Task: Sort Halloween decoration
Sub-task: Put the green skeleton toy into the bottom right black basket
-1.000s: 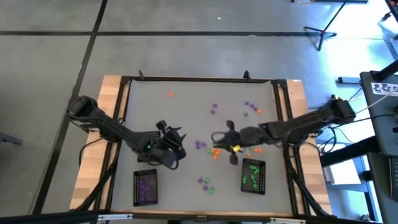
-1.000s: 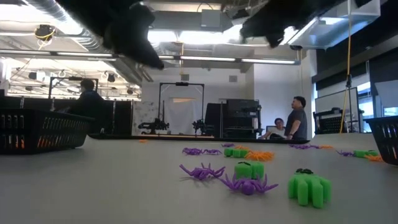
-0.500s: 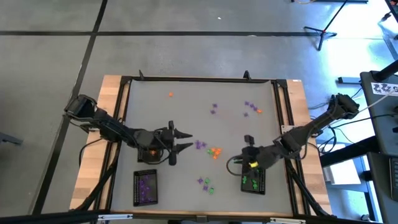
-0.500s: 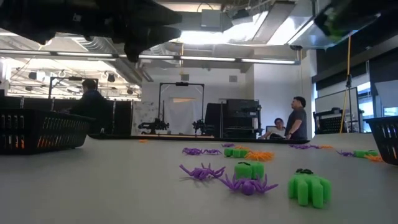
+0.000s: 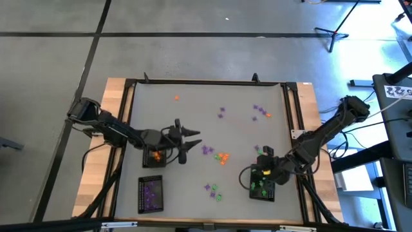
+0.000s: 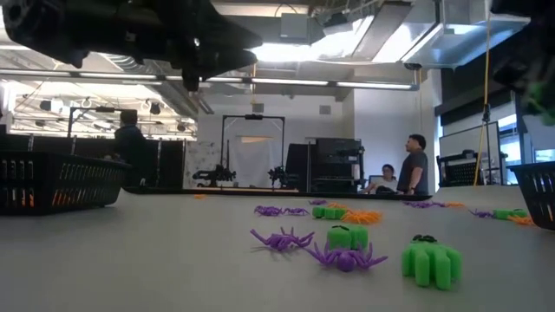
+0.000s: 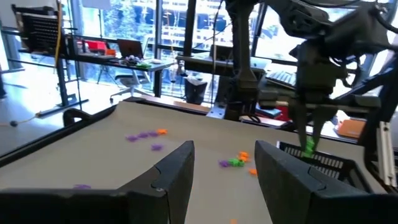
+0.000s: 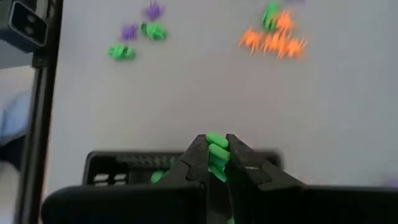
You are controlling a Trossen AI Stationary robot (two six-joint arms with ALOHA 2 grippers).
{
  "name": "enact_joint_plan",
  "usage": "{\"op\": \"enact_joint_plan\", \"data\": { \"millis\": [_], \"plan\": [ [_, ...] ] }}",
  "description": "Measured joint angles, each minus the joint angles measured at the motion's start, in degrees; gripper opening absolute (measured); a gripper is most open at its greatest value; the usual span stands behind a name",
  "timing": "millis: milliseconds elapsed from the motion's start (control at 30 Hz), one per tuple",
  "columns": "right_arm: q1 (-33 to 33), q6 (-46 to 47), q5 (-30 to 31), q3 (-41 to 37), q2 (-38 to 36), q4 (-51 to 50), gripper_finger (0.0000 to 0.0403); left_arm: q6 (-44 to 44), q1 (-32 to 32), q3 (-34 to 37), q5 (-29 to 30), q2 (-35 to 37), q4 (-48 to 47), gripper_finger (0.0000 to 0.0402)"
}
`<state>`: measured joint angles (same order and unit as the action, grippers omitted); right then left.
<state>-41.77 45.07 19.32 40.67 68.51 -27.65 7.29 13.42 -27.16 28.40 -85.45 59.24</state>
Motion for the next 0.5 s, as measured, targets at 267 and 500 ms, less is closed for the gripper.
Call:
{"op": "enact_joint_plan", "data": {
  "millis": [267, 500],
  "plan": [
    [-3.14, 8.67, 0.67, -2.39, 0.0, 0.02, 0.0031, 0.01, -2.41, 0.0, -0.02, -0.04, -0.17, 0.0161],
    [-3.25, 8.74, 2.16, -2.78, 0.0, 0.57, 0.0118, 0.09, -2.53, -0.02, -0.04, -0.04, -1.15, 0.0161]
  ]
}}
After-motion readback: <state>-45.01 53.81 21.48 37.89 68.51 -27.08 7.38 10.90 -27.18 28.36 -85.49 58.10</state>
